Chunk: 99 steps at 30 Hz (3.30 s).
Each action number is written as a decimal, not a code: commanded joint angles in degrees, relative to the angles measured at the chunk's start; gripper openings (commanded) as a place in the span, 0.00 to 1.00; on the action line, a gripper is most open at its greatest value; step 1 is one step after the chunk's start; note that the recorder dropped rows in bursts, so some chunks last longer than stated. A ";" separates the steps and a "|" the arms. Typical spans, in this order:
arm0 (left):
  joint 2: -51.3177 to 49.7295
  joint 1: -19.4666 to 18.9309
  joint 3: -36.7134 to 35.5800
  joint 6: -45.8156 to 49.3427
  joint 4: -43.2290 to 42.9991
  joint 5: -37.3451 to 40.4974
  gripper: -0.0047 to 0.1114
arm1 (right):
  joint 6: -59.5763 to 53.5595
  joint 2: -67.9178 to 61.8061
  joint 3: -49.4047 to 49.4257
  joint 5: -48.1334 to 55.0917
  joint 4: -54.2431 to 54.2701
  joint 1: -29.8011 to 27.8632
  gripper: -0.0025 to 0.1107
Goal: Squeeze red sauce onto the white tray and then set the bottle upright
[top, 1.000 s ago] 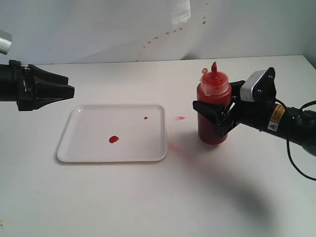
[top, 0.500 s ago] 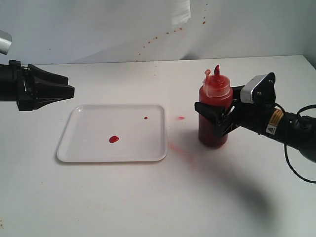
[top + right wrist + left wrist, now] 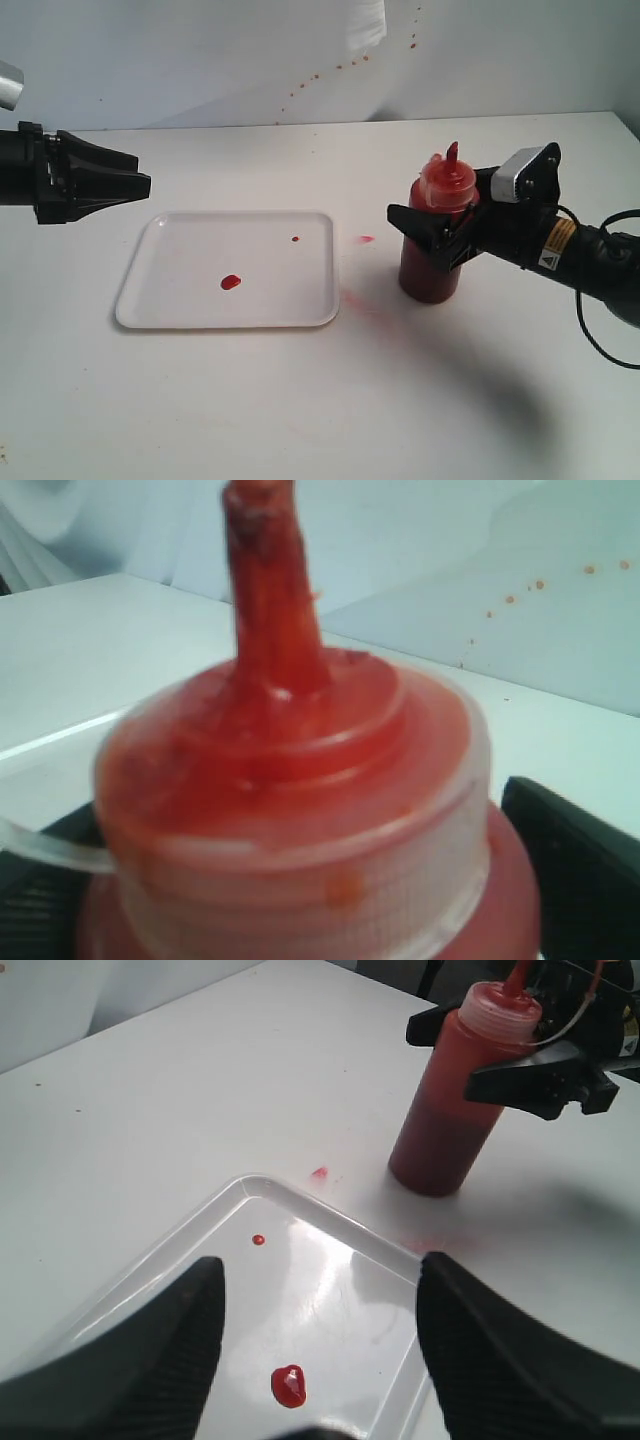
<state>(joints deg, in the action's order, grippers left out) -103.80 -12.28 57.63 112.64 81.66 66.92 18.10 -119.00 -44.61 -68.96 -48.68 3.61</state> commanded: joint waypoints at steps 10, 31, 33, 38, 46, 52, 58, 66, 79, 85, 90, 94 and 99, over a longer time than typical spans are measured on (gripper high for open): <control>0.47 0.25 0.38 -3.14 -0.26 0.78 0.51 | 5.54 0.54 -0.15 -1.00 -2.15 -0.11 0.84; 0.47 0.25 0.38 -3.14 -0.10 0.38 0.51 | 15.37 12.74 -0.15 16.24 -20.38 -0.37 0.84; 0.47 0.25 0.38 -3.14 -0.10 0.38 0.51 | 16.13 13.94 -0.15 17.80 -22.79 -0.45 0.84; 0.47 0.25 0.38 -3.14 -0.10 0.38 0.51 | 18.45 15.57 -0.15 20.47 -23.05 -0.45 0.84; 0.47 0.25 0.38 -3.14 -0.10 0.38 0.51 | 21.71 18.37 -0.15 23.47 -24.53 -0.45 0.84; 0.47 0.25 0.38 -3.14 -0.10 0.38 0.51 | 27.59 23.08 -0.15 30.73 -32.19 -0.45 0.84; 0.47 0.25 0.38 -3.14 -0.10 0.38 0.51 | 38.11 28.34 -0.15 33.50 -42.11 -0.45 0.84; 0.47 0.25 0.38 -3.14 0.32 0.38 0.51 | 57.83 35.93 0.23 38.22 -51.27 -0.74 0.84; 0.47 0.25 5.49 7.29 18.28 -16.92 0.34 | 58.60 40.74 0.13 63.09 -49.93 -1.94 0.84; 0.47 0.25 9.77 7.29 18.28 -40.58 0.04 | 58.60 40.74 0.13 70.27 -44.01 -1.94 0.84; 0.47 0.25 10.26 5.91 18.28 -72.95 0.04 | 59.97 40.19 -0.28 87.95 -43.20 -1.94 0.74; 0.47 0.25 9.62 6.30 18.28 -97.20 0.04 | 63.28 36.56 -0.85 95.37 -41.21 -1.94 0.22; 0.87 0.64 1.08 7.34 18.28 -111.30 0.04 | 58.97 33.44 -0.85 93.14 -31.40 -1.94 0.02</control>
<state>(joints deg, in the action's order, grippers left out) -103.80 -12.28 61.99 119.65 99.20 -40.49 78.09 -85.24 -45.11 25.35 -83.42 1.91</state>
